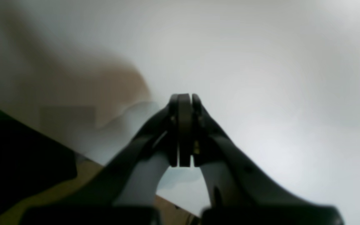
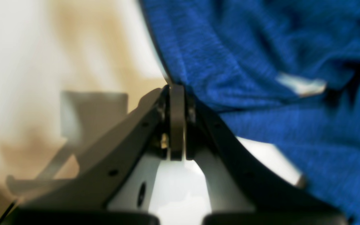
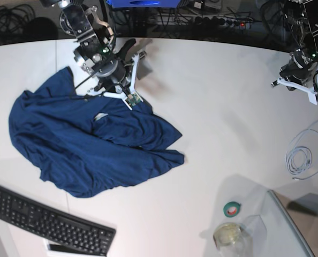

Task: Layout the t-shirt on the table in an organized manner, then fold the t-shirt properly
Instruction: 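Grasp another fold with the right gripper and pull it up and away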

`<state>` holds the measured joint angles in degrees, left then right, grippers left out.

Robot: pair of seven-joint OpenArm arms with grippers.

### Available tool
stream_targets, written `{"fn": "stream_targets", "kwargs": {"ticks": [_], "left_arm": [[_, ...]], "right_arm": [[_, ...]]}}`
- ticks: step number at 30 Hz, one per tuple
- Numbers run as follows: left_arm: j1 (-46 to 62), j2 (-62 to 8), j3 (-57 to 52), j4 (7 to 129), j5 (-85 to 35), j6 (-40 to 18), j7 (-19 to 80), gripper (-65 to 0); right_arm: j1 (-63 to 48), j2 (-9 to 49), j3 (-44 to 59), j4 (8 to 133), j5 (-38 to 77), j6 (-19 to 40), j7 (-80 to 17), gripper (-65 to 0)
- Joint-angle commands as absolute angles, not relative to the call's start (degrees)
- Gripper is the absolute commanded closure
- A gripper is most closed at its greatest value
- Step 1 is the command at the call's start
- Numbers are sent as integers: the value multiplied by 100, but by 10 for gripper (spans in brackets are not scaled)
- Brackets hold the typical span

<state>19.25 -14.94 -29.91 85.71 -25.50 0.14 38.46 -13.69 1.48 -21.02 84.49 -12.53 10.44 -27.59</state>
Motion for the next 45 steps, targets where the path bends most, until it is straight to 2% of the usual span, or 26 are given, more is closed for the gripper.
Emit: {"fn": "stream_targets", "kwargs": {"ticks": [1, 4, 12, 14, 18, 20, 23, 30, 32, 35, 36, 38, 45], "left_arm": [[1930, -1596, -3029, 8593, -2545, 22, 3776, 0], [1930, -1596, -3055, 8532, -2545, 22, 3776, 0], [1930, -1596, -3064, 8585, -2545, 22, 3776, 0], [1930, -1596, -3055, 8585, -2545, 22, 3776, 0], [1930, -1596, -3073, 8541, -2545, 22, 3776, 0], [1930, -1596, -3073, 8541, -2545, 22, 3776, 0], [1930, -1596, -3073, 8541, -2545, 22, 3776, 0], [1947, -1578, -3073, 8541, -2545, 22, 3776, 0], [1974, -1587, -3081, 8541, -2545, 22, 3776, 0], [1982, -1596, -3081, 8532, -2545, 22, 3776, 0], [1982, -1596, -3081, 8532, -2545, 22, 3776, 0], [1982, -1596, -3081, 8532, -2545, 22, 3776, 0], [1938, -1596, -3081, 8532, -2545, 22, 3776, 0]], "right_arm": [[-1446, 127, -2097, 8699, -1270, 1042, -2659, 0], [-1736, 312, -2132, 9077, -1270, 1042, -2642, 0], [-1815, 312, -2141, 9516, -1270, 1042, -2668, -20], [-1815, 295, -2149, 9534, -1270, 1042, -2668, -80], [-1657, 295, -2492, 9490, -1279, 1007, -2668, -294], [-1508, 286, -2615, 9376, -1279, 1007, -2668, -381], [-1244, 127, -2686, 8971, -1270, 1007, -2668, -419], [-576, -259, -2677, 7512, -1270, 1007, -2659, -404], [-558, -259, -2677, 7407, -1270, 1007, -2659, -312], [-699, -233, -2677, 7433, -1270, 1007, -2659, -33], [-796, -224, -2651, 7521, -1270, 1007, -2659, 0], [-1156, -127, -2501, 7934, -1279, 1033, -2651, -15], [-2308, 655, -2211, 9947, -1270, 1033, -2589, -2]]}}
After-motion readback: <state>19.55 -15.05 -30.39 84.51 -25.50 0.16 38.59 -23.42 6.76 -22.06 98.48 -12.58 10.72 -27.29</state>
